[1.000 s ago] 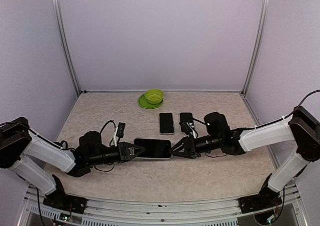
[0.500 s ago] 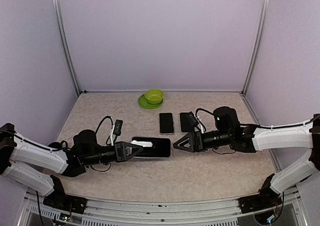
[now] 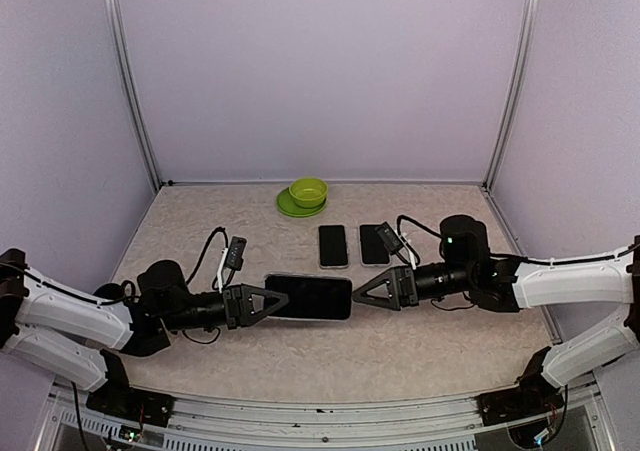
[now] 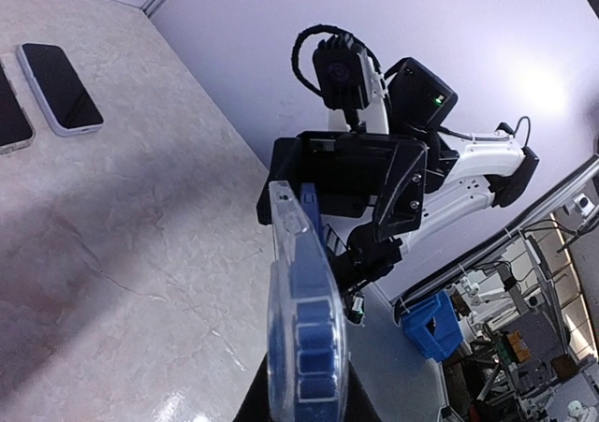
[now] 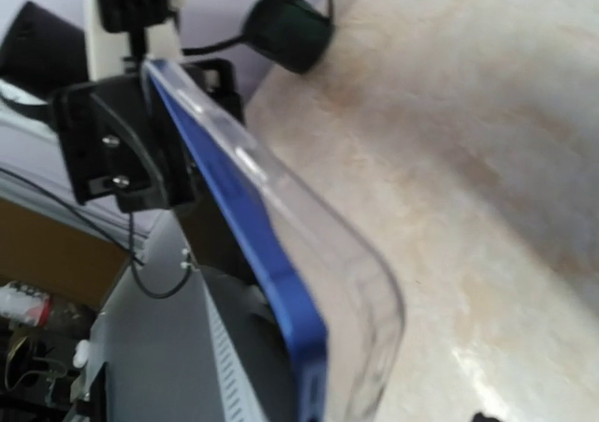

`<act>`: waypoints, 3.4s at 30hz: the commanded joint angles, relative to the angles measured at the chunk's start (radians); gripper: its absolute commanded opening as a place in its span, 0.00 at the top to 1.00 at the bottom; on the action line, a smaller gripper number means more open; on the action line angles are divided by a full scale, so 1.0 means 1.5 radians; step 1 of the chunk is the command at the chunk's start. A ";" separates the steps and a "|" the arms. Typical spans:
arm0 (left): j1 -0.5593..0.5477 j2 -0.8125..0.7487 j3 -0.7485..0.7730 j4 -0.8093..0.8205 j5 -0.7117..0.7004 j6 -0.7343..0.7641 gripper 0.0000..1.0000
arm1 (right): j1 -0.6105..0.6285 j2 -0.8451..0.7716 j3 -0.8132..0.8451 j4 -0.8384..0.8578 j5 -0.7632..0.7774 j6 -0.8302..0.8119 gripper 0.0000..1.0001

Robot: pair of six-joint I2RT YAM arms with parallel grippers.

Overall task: Put the phone into the phone case
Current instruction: Press the top right corner of the phone case.

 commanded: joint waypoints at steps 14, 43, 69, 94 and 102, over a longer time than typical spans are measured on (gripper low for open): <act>-0.022 0.081 0.010 0.240 0.082 -0.054 1.00 | -0.001 0.007 -0.054 0.248 -0.138 0.071 0.22; -0.025 0.116 0.024 0.250 0.080 -0.055 1.00 | 0.020 0.038 -0.058 0.287 -0.155 0.077 0.52; -0.024 0.128 0.026 0.231 0.064 -0.058 0.98 | 0.026 0.034 -0.033 0.194 -0.103 0.046 1.00; -0.022 0.121 0.033 0.199 0.052 -0.042 1.00 | 0.030 -0.032 0.012 0.015 0.019 -0.018 1.00; -0.012 0.116 0.015 0.201 0.040 -0.046 1.00 | 0.030 -0.081 -0.018 0.068 -0.049 -0.016 0.62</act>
